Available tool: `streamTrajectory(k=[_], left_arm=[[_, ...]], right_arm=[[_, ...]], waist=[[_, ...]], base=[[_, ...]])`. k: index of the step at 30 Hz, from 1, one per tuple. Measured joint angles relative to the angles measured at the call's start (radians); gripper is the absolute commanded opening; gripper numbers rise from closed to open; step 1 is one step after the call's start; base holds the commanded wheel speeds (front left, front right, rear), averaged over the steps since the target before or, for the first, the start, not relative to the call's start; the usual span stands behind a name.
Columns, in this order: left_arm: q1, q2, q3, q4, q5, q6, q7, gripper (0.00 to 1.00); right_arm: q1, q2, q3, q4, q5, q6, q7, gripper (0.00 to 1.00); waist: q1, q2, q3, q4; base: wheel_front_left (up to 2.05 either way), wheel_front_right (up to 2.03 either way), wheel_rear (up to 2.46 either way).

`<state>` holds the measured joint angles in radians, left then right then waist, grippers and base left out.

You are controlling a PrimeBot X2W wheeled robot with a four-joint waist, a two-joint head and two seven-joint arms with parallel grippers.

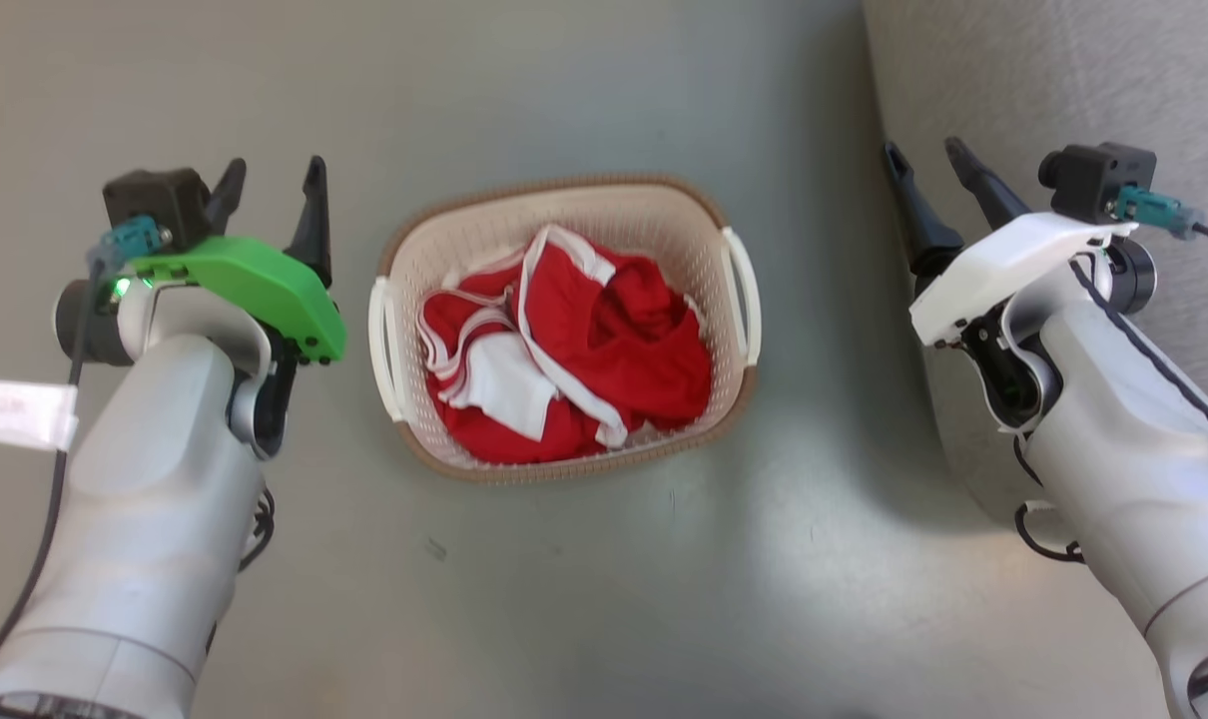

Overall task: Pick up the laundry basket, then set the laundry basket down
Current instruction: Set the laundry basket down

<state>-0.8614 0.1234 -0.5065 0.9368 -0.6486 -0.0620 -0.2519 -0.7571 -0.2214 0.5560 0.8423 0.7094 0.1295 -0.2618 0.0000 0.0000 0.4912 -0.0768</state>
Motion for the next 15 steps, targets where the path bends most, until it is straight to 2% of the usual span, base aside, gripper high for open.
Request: streamTrajectory(k=[9,15], left_arm=[[0.121,0.020,0.035,-0.145,0.071,0.037,0.000,1.00],[0.187,0.022,0.065,-0.277,0.128,0.079,0.000,1.00]], right_arm=[[0.083,-0.003,-0.059,-0.085,-0.058,-0.027,0.000,1.00],[0.130,-0.008,-0.083,-0.169,-0.123,-0.053,0.000,1.00]], waist=[[0.0000,0.0000,-0.129,-0.005],[0.0000,0.0000,-0.219,-0.008]], base=[[0.00,0.00,0.00],[0.00,0.00,0.00]])
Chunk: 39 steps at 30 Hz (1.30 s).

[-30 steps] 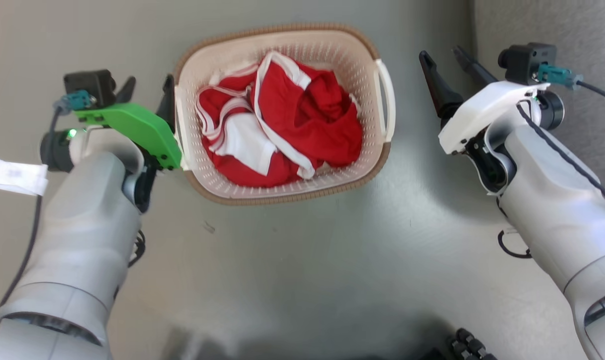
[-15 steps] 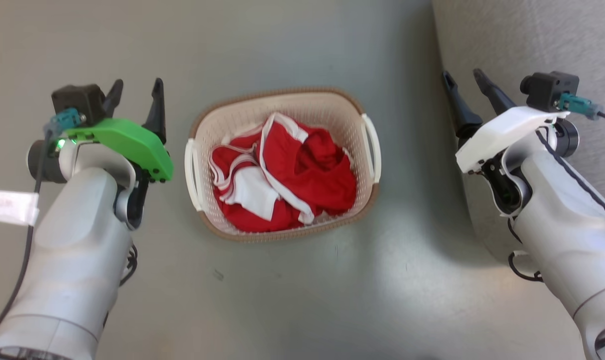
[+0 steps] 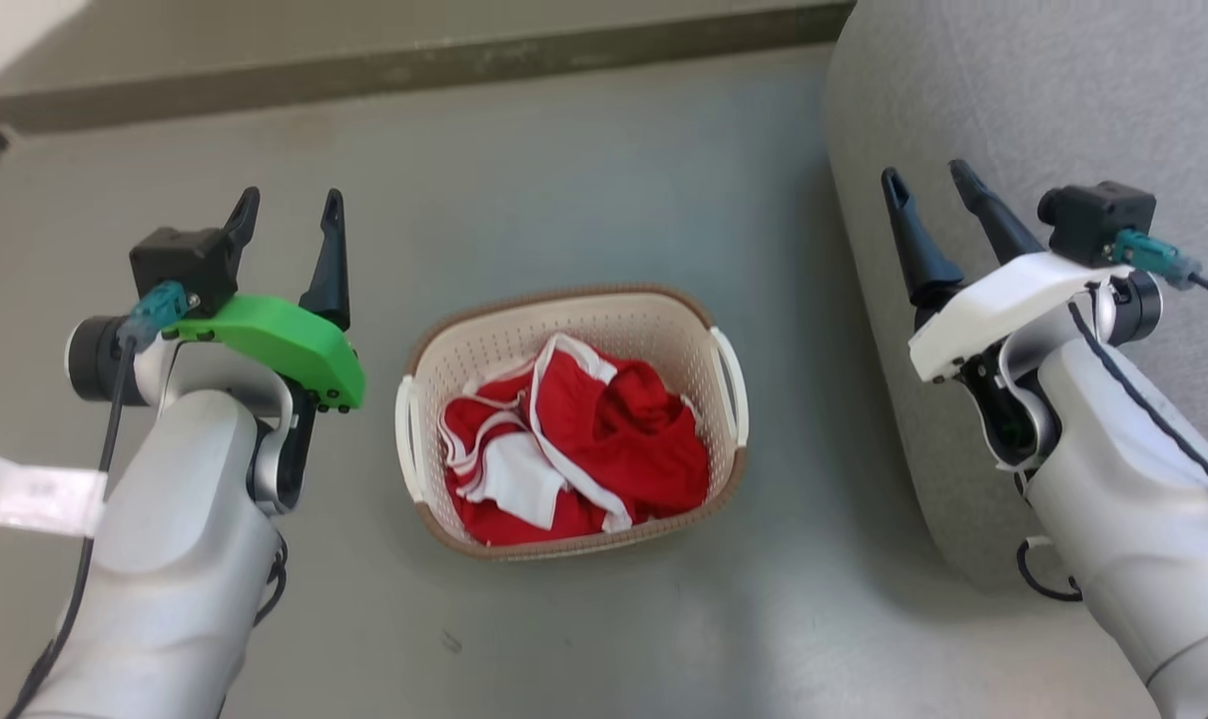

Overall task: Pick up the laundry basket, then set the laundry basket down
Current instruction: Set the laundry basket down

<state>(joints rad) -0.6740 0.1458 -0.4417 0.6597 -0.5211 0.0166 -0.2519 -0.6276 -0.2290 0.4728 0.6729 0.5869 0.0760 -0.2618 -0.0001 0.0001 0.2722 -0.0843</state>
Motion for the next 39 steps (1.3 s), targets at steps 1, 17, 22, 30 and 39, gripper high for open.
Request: streamTrajectory(k=[1,17,22,30,39], left_arm=[[0.011,0.001,0.006,-0.018,0.006,0.006,0.000,1.00],[0.241,0.009,0.054,-0.252,0.095,0.068,0.000,1.00],[0.323,0.010,0.063,-0.294,0.111,0.077,0.000,1.00],[0.453,0.010,0.087,-0.361,0.117,0.090,0.000,1.00],[0.579,0.004,0.123,-0.417,0.123,0.099,0.000,1.00]], right_arm=[[0.008,0.000,-0.003,-0.010,-0.008,0.000,0.000,1.00],[0.176,-0.027,-0.073,-0.174,-0.107,-0.071,0.000,1.00],[0.236,-0.027,-0.070,-0.209,-0.129,-0.080,0.000,1.00],[0.335,-0.025,-0.072,-0.272,-0.165,-0.118,0.000,1.00],[0.425,-0.023,-0.082,-0.336,-0.184,-0.141,0.000,1.00]], waist=[[0.0000,0.0000,-0.011,0.000],[0.0000,0.0000,-0.147,-0.004],[0.0000,0.0000,-0.175,0.000],[0.0000,0.0000,-0.213,-0.003],[0.0000,0.0000,-0.246,-0.007]], base=[[0.00,0.00,0.00],[0.00,0.00,0.00],[0.00,0.00,0.00],[0.00,0.00,0.00],[0.00,0.00,0.00]])
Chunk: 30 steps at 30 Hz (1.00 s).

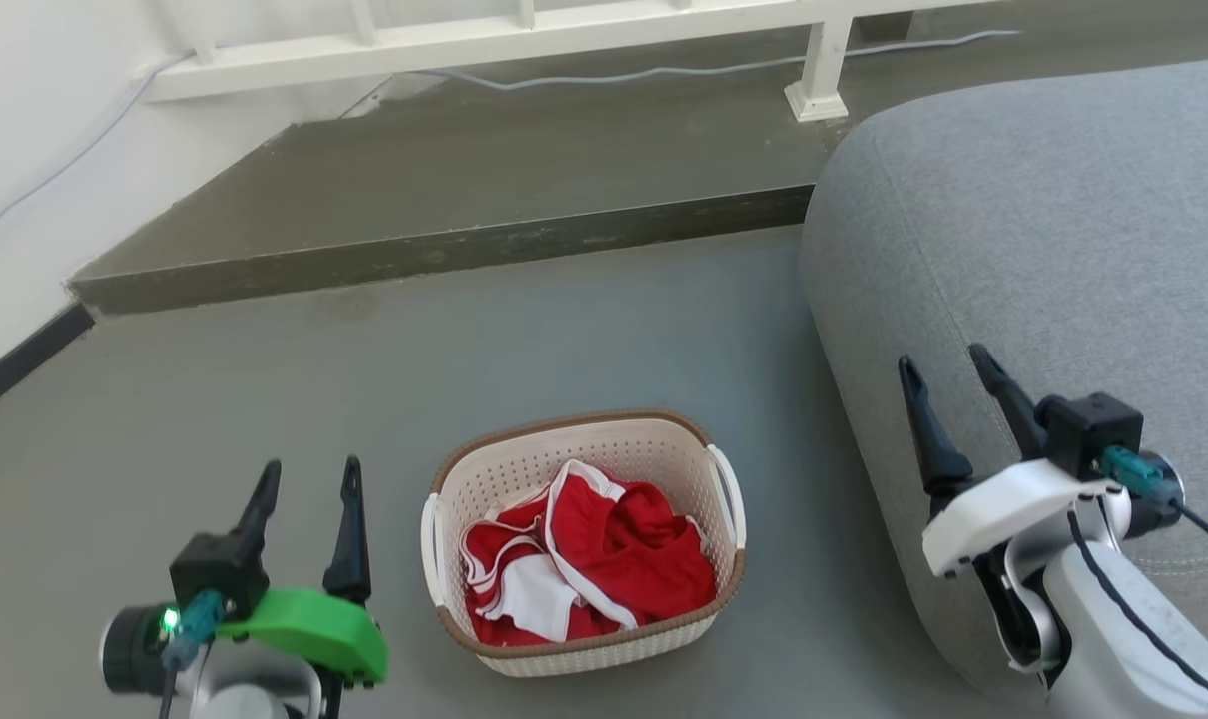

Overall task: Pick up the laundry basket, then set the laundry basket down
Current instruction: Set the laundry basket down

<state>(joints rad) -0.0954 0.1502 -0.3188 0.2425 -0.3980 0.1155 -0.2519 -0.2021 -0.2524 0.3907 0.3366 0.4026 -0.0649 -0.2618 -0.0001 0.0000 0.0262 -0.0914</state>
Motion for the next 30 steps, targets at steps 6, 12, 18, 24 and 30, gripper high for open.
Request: streamTrajectory(k=[6,12,18,24,30], left_arm=[[0.061,-0.009,0.021,-0.031,0.003,0.001,0.000,1.00],[0.102,-0.011,0.030,-0.055,0.007,0.001,0.000,1.00],[0.127,-0.014,0.033,-0.068,0.032,0.001,0.000,1.00],[0.142,-0.014,0.043,-0.088,0.049,0.001,0.000,1.00],[0.149,-0.016,0.055,-0.096,0.055,0.001,0.000,1.00]], right_arm=[[0.052,-0.001,-0.014,-0.030,-0.005,-0.016,0.000,1.00],[0.087,-0.002,-0.026,-0.048,-0.009,-0.018,0.000,1.00],[0.116,-0.002,-0.032,-0.065,-0.016,-0.026,0.000,1.00],[0.135,-0.002,-0.034,-0.081,-0.017,-0.027,0.000,1.00],[0.143,-0.002,-0.036,-0.097,-0.017,-0.034,0.000,1.00]], waist=[[0.0000,0.0000,-0.014,-0.005],[0.0000,0.0000,-0.021,-0.005],[0.0000,0.0000,-0.027,-0.004],[0.0000,0.0000,-0.028,-0.003],[0.0000,0.0000,-0.029,-0.004]], base=[[0.00,0.00,0.00],[0.00,0.00,0.00],[0.00,0.00,0.00],[0.00,0.00,0.00],[0.00,0.00,0.00]])
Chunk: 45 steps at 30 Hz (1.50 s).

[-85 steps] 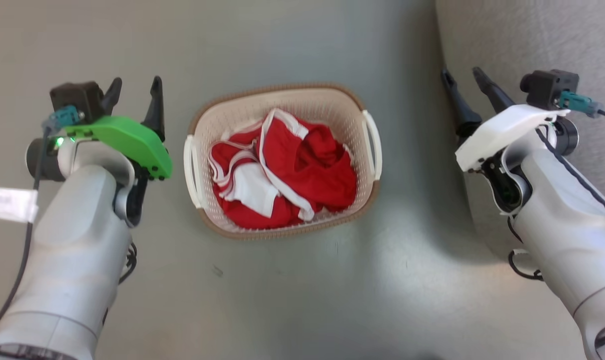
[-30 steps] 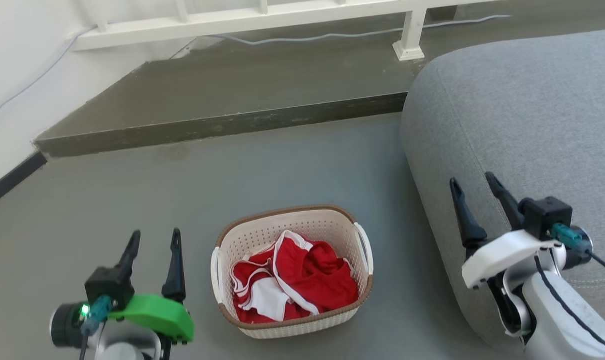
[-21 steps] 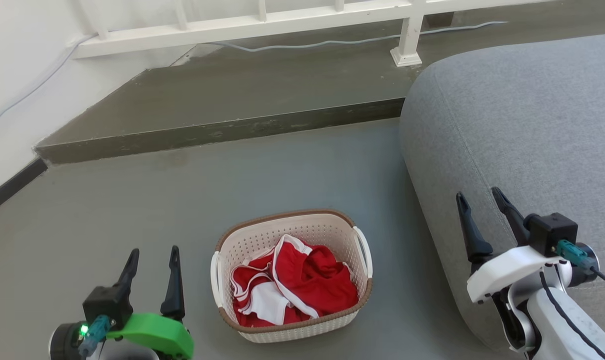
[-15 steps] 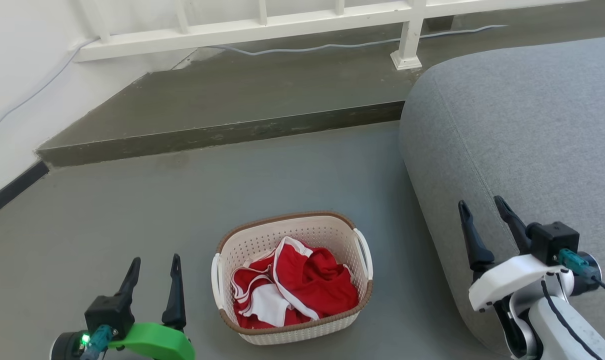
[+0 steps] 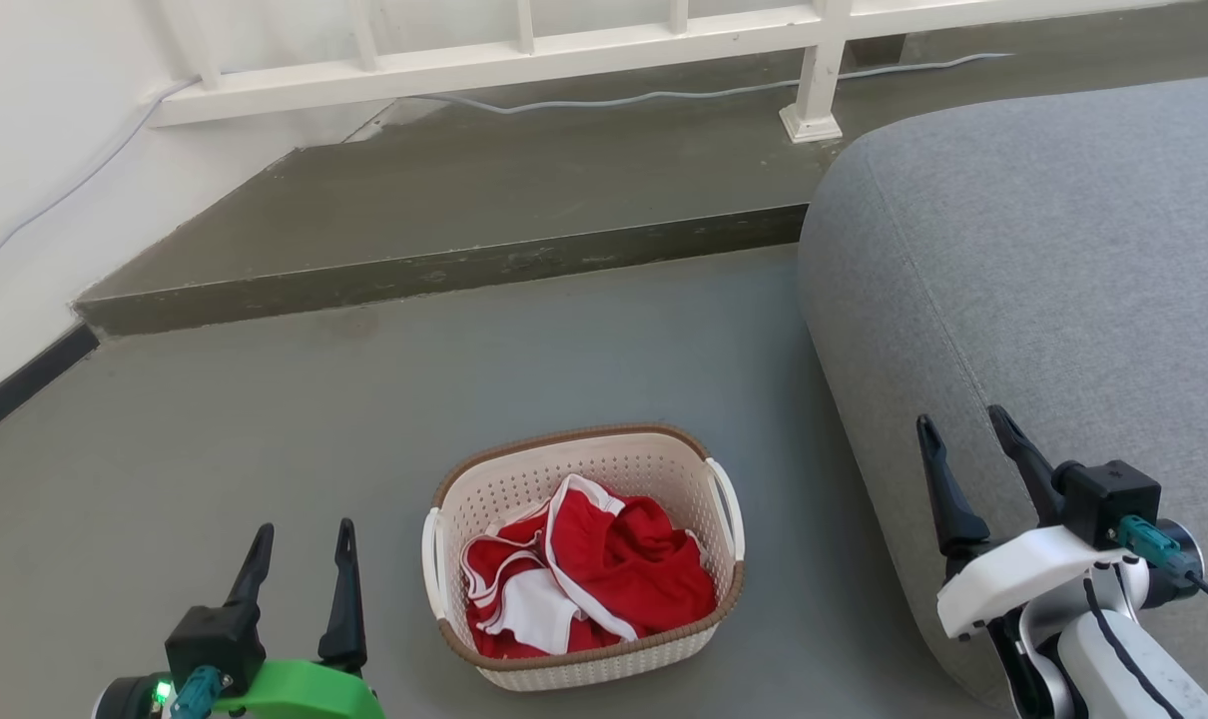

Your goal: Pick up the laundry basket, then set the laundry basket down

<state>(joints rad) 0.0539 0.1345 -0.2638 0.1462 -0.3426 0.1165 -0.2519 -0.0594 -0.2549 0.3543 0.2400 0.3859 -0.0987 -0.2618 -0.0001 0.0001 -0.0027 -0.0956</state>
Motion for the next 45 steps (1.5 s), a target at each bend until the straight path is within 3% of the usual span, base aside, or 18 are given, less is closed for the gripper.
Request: streamTrajectory(k=[6,7,19,45], left_arm=[[0.014,-0.017,0.006,-0.011,0.004,0.000,0.001,1.00],[0.014,-0.021,0.005,-0.016,0.004,0.000,0.001,0.00],[0.029,-0.035,-0.001,0.028,-0.046,-0.012,0.005,0.00],[0.027,-0.051,0.077,0.033,-0.418,-0.073,0.098,0.00]], right_arm=[[0.009,0.000,-0.003,-0.009,0.000,0.000,0.000,1.00],[0.009,-0.001,-0.004,-0.011,0.000,0.000,0.000,0.00],[0.053,0.035,-0.012,0.027,0.052,0.011,0.008,0.00],[0.050,0.081,-0.135,0.020,0.405,0.066,0.108,0.00]], waist=[[0.0000,0.0000,-0.001,-0.002],[0.0000,0.0000,-0.001,-0.002],[0.0000,0.0000,-0.001,0.003],[0.0001,0.0000,0.002,0.031]], base=[[0.00,0.00,0.00],[0.00,0.00,0.00],[0.00,0.00,0.00],[0.00,0.00,0.00]])
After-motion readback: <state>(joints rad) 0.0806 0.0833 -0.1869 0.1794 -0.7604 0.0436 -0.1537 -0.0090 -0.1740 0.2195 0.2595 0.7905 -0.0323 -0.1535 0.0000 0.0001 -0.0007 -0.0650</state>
